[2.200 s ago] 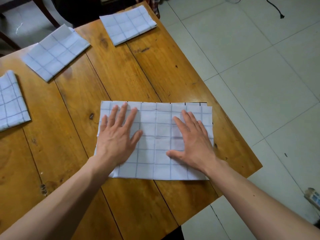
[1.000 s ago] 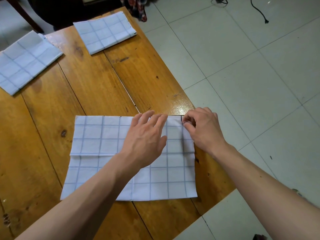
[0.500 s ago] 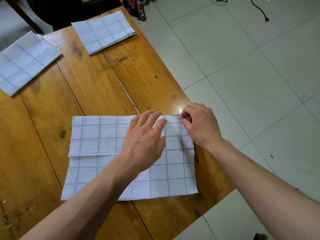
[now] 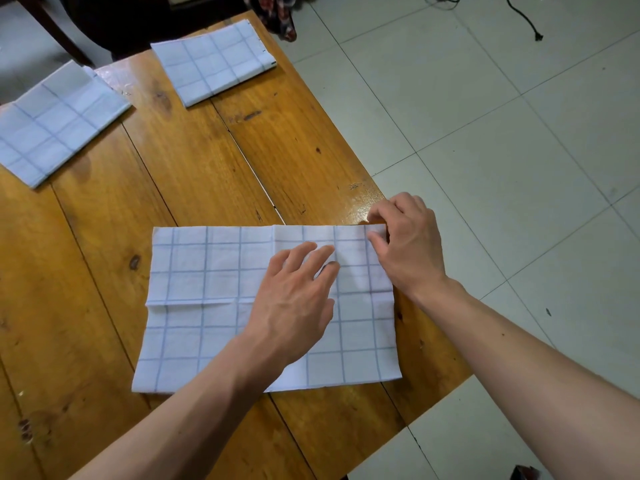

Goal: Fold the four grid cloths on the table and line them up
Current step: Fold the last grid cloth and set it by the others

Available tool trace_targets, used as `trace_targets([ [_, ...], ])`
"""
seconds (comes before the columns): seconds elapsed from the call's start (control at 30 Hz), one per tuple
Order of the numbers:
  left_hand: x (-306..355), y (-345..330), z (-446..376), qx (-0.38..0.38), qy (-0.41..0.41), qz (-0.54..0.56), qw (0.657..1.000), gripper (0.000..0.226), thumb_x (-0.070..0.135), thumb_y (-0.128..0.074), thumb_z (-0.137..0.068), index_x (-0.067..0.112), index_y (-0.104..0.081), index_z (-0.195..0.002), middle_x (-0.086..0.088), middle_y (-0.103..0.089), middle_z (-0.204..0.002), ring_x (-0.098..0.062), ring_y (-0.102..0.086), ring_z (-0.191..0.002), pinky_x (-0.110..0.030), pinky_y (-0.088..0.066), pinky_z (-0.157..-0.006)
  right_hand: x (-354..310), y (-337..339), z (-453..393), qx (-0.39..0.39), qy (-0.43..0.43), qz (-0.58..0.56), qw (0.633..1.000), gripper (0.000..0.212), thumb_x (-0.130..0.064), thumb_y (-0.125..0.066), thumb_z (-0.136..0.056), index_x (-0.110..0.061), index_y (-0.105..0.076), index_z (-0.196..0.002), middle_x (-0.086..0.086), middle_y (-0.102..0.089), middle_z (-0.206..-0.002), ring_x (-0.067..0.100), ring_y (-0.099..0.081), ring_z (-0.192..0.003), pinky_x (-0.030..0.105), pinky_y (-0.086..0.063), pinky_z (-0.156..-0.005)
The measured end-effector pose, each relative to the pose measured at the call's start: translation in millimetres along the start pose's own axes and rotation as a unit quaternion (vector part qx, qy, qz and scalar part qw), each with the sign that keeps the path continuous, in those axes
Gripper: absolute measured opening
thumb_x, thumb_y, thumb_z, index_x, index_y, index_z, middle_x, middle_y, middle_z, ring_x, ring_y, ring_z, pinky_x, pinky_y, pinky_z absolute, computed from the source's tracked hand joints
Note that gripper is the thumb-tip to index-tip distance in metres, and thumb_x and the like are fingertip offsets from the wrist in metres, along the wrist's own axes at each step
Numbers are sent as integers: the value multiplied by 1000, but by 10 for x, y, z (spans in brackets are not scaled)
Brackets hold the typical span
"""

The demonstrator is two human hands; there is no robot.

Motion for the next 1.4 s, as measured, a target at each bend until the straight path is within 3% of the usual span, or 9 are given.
trace_targets([
  [0.1, -11, -64, 43, 4, 3, 9, 1000, 49, 25, -79, -74, 15, -65, -120, -4, -57, -140, -30, -53, -128, -44, -45, -99, -161, 35, 112, 4, 38, -4, 999, 14, -6, -69, -81, -17, -64, -90, -1, -57, -93, 22, -53, -88, 35, -43, -73],
  [0.2, -40, -90, 67, 15, 10, 28, 999, 50, 24, -78, -75, 15, -64, -122, -4, -56, -142, -29, -52, -129, -44, -46, -99, -385, -81, 414, -72, 79, -30, 994, 15, -11, -68, -84, -17, -67, -98, -3, -61, -97, 20, -56, -95, 34, -45, -82],
  [0.3, -46, -118, 106, 29, 2, 35, 999, 50, 25, -76, -79, 15, -62, -126, -3, -52, -146, -28, -49, -133, -44, -43, -104, -465, -201, 830, -143, 72, -31, 987, 31, -16, -70, -83, -16, -64, -114, -2, -59, -116, 16, -53, -111, 35, -46, -97],
  [0.43, -43, -175, 147, 34, -5, 22, 999, 50, 27, -69, -87, 15, -57, -134, -3, -46, -152, -27, -42, -139, -42, -32, -110, -504, -316, 1275, -208, 61, -12, 976, 58, -26, -75, -80, -17, -51, -132, 1, -39, -150, 18, -31, -142, 38, -33, -115],
  [0.53, -25, -183, 156, 27, -7, 10, 1000, 52, 28, -68, -88, 14, -55, -137, -3, -44, -153, -28, -40, -141, -46, -35, -112, -479, -374, 1430, -228, 42, -3, 973, 75, -32, -73, -83, -19, -34, -146, -2, -18, -161, 15, -10, -149, 36, -22, -120],
  [0.67, 5, -181, 266, -7, 6, -27, 1000, 55, 37, -63, -91, 16, -50, -140, -3, -39, -157, -28, -32, -147, -52, -26, -118, -451, -394, 1444, -238, 25, -9, 971, 85, -33, -73, -84, -21, -23, -152, -6, -9, -163, 11, -2, -150, 36, -17, -121],
  [0.87, 42, -311, 868, -37, 19, -31, 999, 58, 45, -60, -91, 18, -50, -141, -7, -39, -157, -30, -33, -146, -51, -34, -115, -459, -418, 1477, -253, 23, -9, 967, 95, -40, -72, -83, -21, -13, -155, -8, 0, -163, 8, 4, -149, 35, -11, -122],
  [1.13, -396, -472, 1352, -48, 48, -54, 996, 61, 52, -21, -102, 31, -9, -158, -6, 2, -167, -24, 7, -154, -45, -3, -122, -278, -459, 1558, -292, 69, 49, 953, 104, -50, -69, -82, -30, 2, -155, -14, 16, -160, 5, 19, -146, 26, 10, -118],
  [1.4, -510, -521, 1447, -57, 47, -65, 995, 62, 53, -14, -102, 33, 2, -158, -3, 9, -167, -24, 12, -153, -48, -2, -122, -378, -367, 1576, -297, 25, 89, 950, 100, -51, -67, -84, -27, -1, -155, -4, 14, -162, 13, 19, -147, 34, 13, -118],
])
Point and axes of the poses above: each hand's wrist, its own z-axis away from the middle knuckle, its own y-axis out of the back of the hand, x = y × z, the point moved 10 cm from there along -z, towards the middle knuckle
